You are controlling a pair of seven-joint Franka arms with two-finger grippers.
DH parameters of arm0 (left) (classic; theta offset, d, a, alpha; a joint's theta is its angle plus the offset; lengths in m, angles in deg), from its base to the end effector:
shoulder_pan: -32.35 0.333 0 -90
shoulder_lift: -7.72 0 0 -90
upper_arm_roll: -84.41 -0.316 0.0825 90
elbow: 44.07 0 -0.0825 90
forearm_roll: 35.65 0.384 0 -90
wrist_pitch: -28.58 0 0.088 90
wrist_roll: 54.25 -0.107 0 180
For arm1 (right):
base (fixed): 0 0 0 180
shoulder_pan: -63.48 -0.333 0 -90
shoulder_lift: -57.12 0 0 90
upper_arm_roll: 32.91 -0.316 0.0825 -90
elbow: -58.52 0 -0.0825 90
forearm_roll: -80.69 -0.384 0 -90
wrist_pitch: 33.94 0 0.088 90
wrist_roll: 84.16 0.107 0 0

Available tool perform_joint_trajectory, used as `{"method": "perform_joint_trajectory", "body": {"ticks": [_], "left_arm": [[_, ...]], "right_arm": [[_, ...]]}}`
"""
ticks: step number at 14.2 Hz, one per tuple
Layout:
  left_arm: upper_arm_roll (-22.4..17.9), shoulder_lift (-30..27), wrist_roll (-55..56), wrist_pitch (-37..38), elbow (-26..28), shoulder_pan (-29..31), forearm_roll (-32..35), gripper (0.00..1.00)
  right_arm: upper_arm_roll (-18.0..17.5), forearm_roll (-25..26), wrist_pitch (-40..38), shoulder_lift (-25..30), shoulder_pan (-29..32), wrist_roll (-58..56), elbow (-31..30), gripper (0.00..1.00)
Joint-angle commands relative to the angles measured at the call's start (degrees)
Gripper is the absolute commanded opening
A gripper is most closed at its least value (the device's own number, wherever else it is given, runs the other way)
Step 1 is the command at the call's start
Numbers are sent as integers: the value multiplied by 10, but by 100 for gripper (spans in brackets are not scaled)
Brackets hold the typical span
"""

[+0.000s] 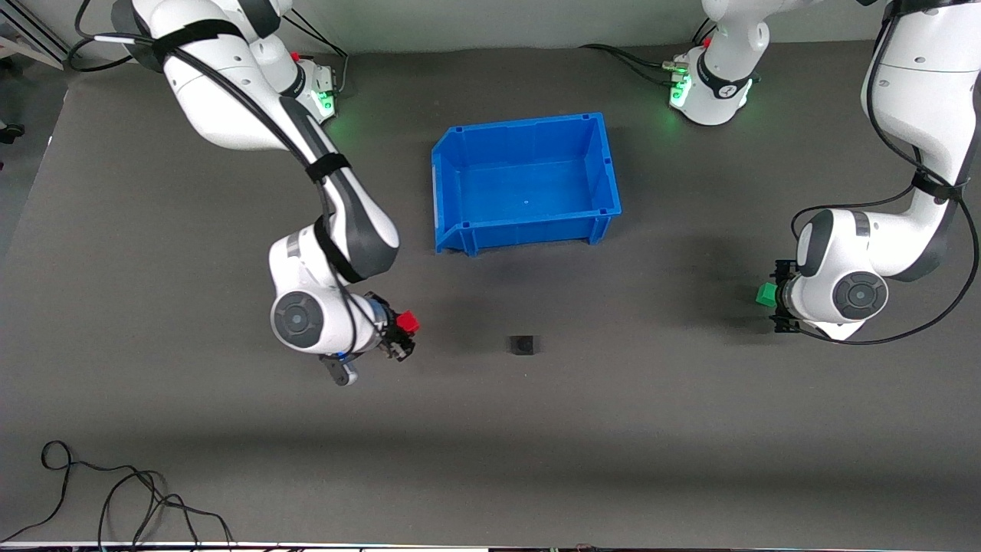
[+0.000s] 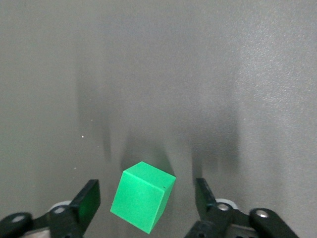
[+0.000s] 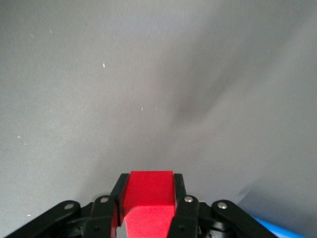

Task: Attach green and red cubes to black cube
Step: 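Carry the red cube toward the black cube while the left gripper grasps the green cube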

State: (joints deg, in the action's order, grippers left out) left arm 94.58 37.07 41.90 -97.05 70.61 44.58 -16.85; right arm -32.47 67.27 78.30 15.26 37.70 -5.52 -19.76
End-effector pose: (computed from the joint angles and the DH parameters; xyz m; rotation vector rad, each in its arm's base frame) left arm 0.5705 0.0317 0.1809 -2.0721 -1.9106 0.1414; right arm 0.6430 0.3226 0.2752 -2.6957 1.5303 0.3831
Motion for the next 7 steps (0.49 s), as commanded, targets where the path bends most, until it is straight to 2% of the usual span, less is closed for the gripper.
{"method": "perform_joint_trajectory", "body": {"ticks": [1, 4, 7], "left_arm": [[-3, -11, -14, 3, 24, -5, 35, 82], [-3, -20, -102, 4, 31, 2, 35, 82], [-1, -22, -116, 0, 34, 2, 33, 81]], "right_arm": [[-4, -13, 9, -51, -14, 68, 67, 11], [-22, -14, 41, -95, -13, 139, 110, 11], [-49, -17, 151, -128, -13, 219, 112, 11]]}}
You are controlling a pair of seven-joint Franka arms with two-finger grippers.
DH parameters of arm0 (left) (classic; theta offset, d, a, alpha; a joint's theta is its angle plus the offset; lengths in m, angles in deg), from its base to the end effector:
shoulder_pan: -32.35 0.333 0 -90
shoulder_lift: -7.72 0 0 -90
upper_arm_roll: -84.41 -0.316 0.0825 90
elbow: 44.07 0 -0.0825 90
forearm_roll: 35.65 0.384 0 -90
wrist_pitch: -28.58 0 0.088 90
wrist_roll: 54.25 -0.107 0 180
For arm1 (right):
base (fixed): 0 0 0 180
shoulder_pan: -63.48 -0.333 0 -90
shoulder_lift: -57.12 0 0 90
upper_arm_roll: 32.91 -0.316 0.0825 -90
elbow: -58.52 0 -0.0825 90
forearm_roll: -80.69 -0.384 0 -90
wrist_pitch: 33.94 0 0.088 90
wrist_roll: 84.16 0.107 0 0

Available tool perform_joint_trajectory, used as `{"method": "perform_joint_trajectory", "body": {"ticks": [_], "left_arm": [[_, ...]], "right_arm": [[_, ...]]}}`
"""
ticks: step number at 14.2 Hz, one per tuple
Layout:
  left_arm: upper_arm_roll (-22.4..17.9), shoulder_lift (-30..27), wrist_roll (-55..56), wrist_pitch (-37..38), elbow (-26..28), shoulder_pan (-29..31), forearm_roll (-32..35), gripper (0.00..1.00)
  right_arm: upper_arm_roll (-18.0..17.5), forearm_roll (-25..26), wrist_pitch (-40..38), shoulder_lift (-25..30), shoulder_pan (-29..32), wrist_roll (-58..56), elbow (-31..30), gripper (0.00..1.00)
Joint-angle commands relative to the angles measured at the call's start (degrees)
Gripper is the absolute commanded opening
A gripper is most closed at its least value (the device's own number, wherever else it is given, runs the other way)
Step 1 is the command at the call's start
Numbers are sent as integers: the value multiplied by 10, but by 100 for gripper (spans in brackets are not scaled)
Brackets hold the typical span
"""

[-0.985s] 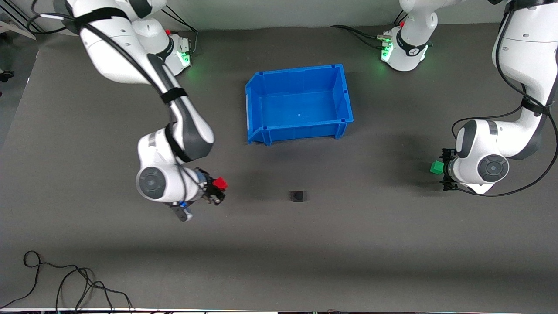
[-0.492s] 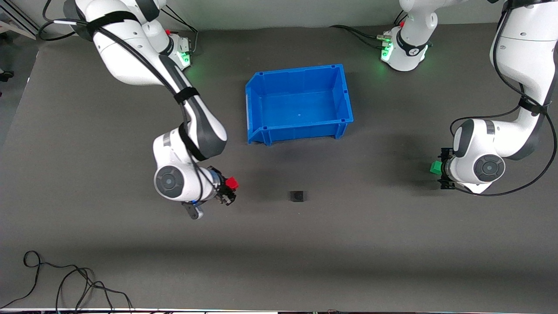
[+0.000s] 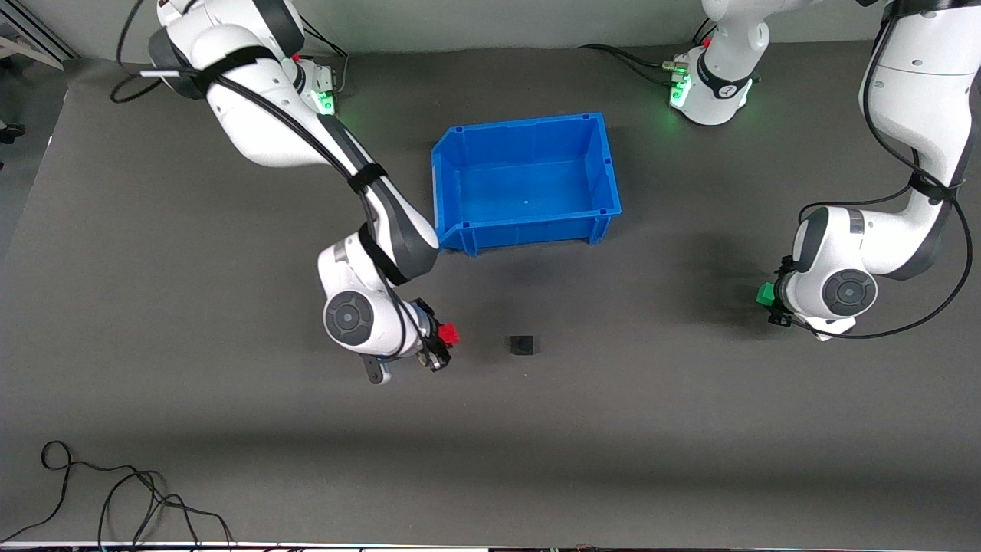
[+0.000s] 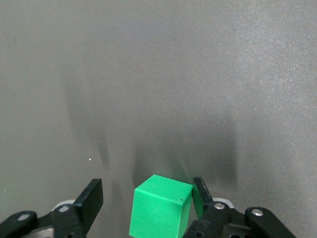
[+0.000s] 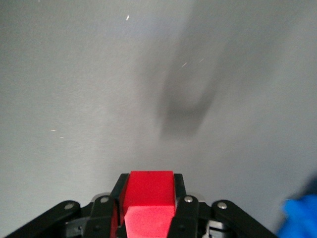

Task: Attach green and red cubes to black cube
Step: 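Carry the red cube toward the black cube while the left gripper grasps the green cube, then lower the red cube against the black cube with the right gripper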

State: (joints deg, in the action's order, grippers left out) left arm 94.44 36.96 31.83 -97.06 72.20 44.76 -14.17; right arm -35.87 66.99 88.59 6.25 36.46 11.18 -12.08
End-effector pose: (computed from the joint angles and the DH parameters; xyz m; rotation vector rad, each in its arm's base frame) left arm 0.5602 0.0350 0.1726 -2.2356 -1.6659 0.1752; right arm 0.6573 0.3788 0.2350 -2.3976 1.7992 0.3114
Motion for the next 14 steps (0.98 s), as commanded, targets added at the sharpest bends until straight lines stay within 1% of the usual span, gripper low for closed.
{"method": "perform_joint_trajectory", "body": {"ticks": [1, 3, 4, 5, 7, 10, 14], "left_arm": [[1, -20, -17, -1, 19, 0, 7, 78], [3, -21, -45, -9, 22, 1, 5, 77], [3, -23, -65, -14, 22, 1, 2, 77], [6, -23, -84, -15, 22, 1, -13, 77], [8, -30, -133, -15, 22, 2, -43, 79], [8, -28, -138, -31, 27, 0, -49, 80], [7, -31, -144, -68, 62, 1, -47, 80]], "right_arm": [[-32, -13, 73, -48, 0, 66, 35, 11], [-43, -18, 101, -63, 0, 87, 36, 11], [-49, -34, 106, -69, 1, 92, 38, 11], [-49, -42, 108, -75, 0, 93, 48, 11], [-50, -42, 107, -82, -1, 100, 50, 11], [-49, -41, 108, -87, -12, 119, 53, 11], [-49, -41, 108, -95, -12, 136, 58, 11]]}}
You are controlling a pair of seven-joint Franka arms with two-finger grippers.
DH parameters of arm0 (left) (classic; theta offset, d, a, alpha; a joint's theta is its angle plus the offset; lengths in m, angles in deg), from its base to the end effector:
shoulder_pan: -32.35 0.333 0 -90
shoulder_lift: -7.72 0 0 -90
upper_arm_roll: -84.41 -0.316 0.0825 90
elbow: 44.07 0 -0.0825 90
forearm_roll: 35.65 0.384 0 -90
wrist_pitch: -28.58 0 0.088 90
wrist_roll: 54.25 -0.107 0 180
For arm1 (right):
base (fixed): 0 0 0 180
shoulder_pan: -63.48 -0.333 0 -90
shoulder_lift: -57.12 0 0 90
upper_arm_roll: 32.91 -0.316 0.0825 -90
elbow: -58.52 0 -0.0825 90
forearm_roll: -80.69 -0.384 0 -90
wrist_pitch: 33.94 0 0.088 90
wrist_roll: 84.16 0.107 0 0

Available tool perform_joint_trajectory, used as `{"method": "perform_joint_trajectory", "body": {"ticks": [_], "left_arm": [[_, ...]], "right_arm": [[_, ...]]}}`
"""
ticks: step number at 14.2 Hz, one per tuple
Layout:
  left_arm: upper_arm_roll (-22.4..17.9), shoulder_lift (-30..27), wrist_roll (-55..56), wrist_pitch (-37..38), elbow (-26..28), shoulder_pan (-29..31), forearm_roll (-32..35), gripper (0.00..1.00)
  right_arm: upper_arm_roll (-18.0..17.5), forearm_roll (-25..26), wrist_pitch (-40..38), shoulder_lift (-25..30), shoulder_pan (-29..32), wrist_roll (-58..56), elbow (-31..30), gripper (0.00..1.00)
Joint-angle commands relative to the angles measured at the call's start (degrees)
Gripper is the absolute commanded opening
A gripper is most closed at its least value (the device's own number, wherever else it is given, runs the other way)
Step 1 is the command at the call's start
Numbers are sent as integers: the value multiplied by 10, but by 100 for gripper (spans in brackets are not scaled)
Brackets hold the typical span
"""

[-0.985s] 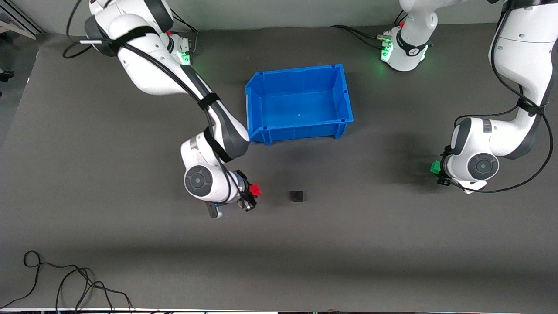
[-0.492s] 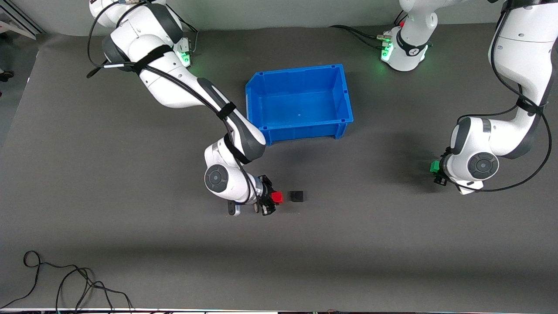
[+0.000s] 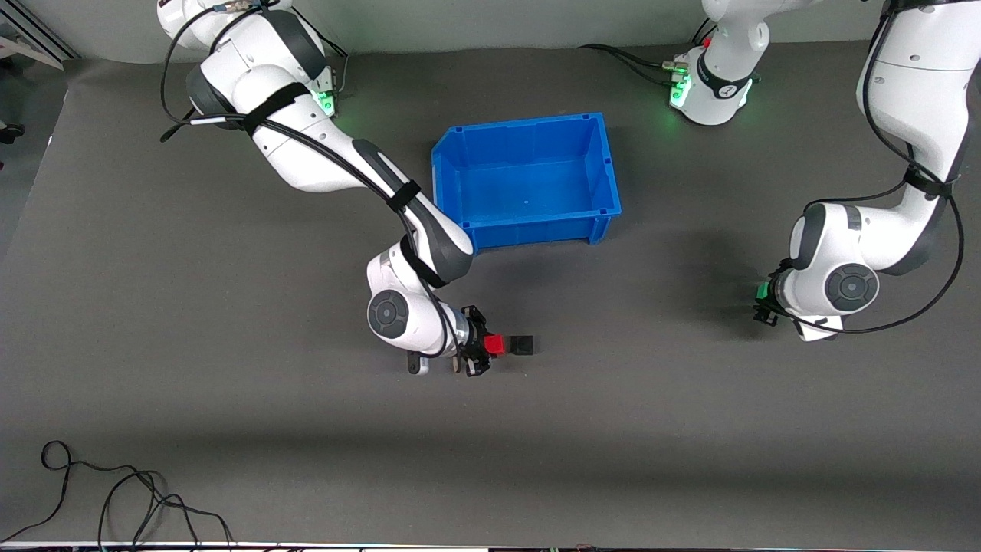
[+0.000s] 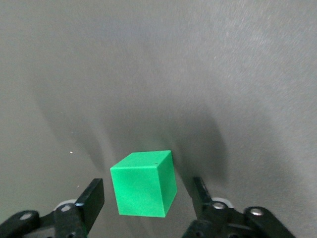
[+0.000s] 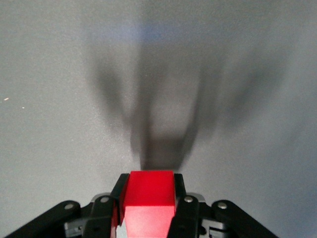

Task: Attach green and red cubes to black cube
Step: 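Lower the red cube against the black cube with the right gripper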

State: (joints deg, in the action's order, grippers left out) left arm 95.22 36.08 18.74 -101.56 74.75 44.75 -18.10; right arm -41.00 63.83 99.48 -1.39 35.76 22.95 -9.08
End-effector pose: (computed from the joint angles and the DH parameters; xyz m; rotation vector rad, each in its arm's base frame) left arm 0.5548 0.0208 0.1705 -2.4700 -1.4801 0.2317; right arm 0.6436 0.4296 0.1789 -2.0978 1.9733 0.4111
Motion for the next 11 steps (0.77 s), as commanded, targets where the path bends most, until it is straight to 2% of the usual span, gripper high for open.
{"method": "perform_joint_trajectory", "body": {"ticks": [1, 11], "left_arm": [[-1, -23, -13, -25, 38, 2, -8, 79], [-4, -45, -60, -1, 39, 26, -7, 80]], "right_arm": [[2, -10, 0, -22, -6, 23, 30, 11], [-3, -11, 30, -61, -15, 58, 68, 11]]}}
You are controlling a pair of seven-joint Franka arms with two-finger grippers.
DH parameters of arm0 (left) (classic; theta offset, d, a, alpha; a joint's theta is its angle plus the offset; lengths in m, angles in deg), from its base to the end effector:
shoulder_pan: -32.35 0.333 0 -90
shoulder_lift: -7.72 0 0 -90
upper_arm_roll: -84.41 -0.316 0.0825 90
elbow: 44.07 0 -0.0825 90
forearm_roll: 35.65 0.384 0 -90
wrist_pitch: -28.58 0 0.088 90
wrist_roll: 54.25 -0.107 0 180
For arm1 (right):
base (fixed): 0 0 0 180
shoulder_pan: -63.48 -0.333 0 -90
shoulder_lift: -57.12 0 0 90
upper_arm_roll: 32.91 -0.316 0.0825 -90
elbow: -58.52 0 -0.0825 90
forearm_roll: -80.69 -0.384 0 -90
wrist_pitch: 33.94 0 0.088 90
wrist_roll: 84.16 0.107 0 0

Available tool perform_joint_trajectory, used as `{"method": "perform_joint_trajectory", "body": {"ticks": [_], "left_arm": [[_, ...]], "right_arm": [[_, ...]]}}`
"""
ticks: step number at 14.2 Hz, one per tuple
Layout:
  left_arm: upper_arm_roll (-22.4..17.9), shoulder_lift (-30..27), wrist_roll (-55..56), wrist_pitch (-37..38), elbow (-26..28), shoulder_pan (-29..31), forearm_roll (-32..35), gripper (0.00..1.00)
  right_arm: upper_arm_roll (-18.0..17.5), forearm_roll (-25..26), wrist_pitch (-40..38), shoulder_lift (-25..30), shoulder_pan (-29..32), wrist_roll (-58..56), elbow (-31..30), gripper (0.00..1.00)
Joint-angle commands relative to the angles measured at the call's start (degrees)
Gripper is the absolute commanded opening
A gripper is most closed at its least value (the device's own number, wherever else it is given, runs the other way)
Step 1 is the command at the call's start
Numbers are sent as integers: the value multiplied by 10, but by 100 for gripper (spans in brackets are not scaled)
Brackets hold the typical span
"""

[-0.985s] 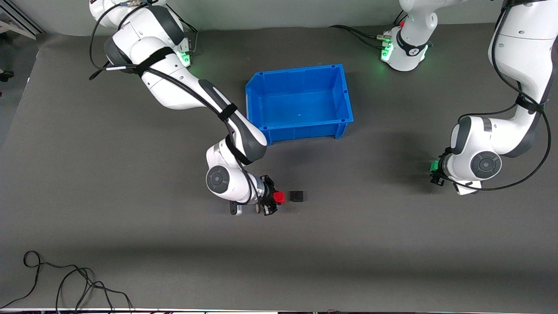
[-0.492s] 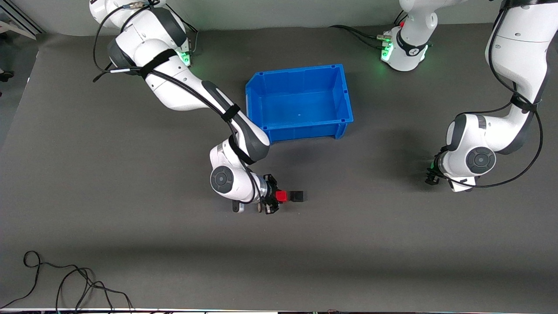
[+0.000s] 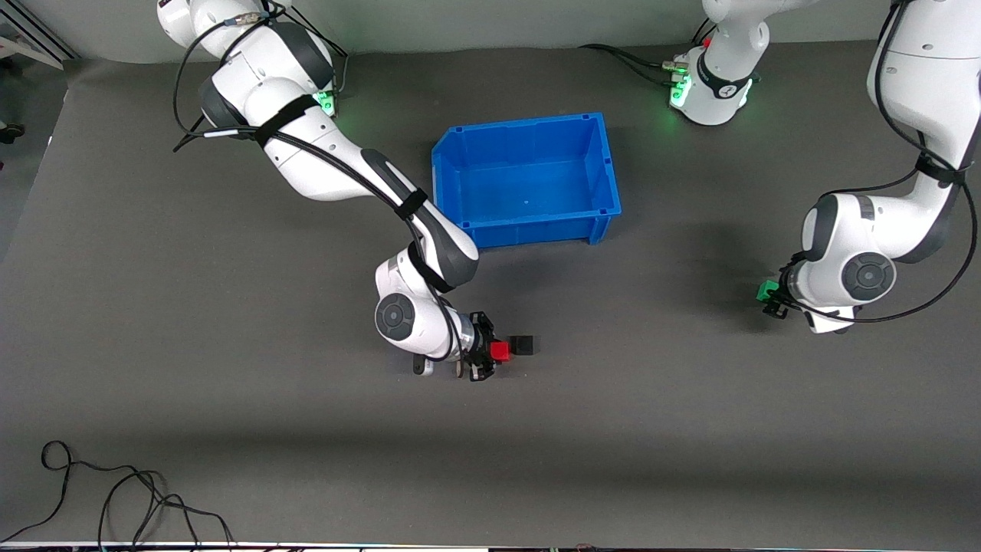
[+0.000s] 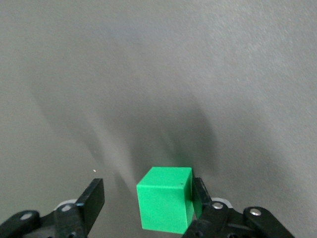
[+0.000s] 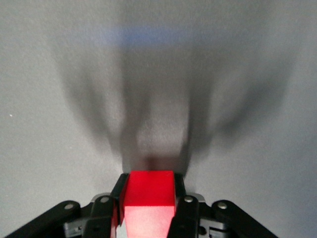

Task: Attach green and red cubes to black cube
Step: 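Lower the red cube against the black cube with the right gripper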

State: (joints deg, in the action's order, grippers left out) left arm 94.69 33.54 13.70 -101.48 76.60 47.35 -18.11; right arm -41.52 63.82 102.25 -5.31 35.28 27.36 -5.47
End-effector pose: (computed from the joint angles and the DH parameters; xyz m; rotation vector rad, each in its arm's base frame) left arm 0.5464 0.0508 0.1833 -2.4991 -1.4395 0.2376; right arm 0.6479 0.4392 0.1600 -1.9929 2.0371 0.4127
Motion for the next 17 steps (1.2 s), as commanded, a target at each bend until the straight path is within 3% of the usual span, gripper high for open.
{"method": "perform_joint_trajectory", "body": {"ticks": [1, 6, 7, 8, 9, 13, 17], "left_arm": [[2, -20, -10, -2, 20, 0, -7, 80], [2, -14, -10, -12, 20, 0, -7, 76], [2, -14, -9, -12, 20, 0, -7, 58], [2, -13, -9, -12, 20, 1, -7, 13], [1, -10, -9, -17, 20, 2, -7, 0], [2, -14, -6, -16, 12, 8, -7, 0], [5, -10, 31, 19, -61, -8, -73, 0]], "right_arm": [[2, -11, 2, -22, -15, 14, 33, 11], [2, -11, 2, -22, -23, 29, 35, 11], [2, -11, 2, -23, -23, 28, 37, 11], [2, -11, 2, -24, -23, 29, 45, 11], [2, -11, 2, -26, -23, 30, 47, 11], [-8, -11, 1, -26, -23, 30, 58, 11], [-10, -11, 1, -26, -23, 34, 62, 11]]}}
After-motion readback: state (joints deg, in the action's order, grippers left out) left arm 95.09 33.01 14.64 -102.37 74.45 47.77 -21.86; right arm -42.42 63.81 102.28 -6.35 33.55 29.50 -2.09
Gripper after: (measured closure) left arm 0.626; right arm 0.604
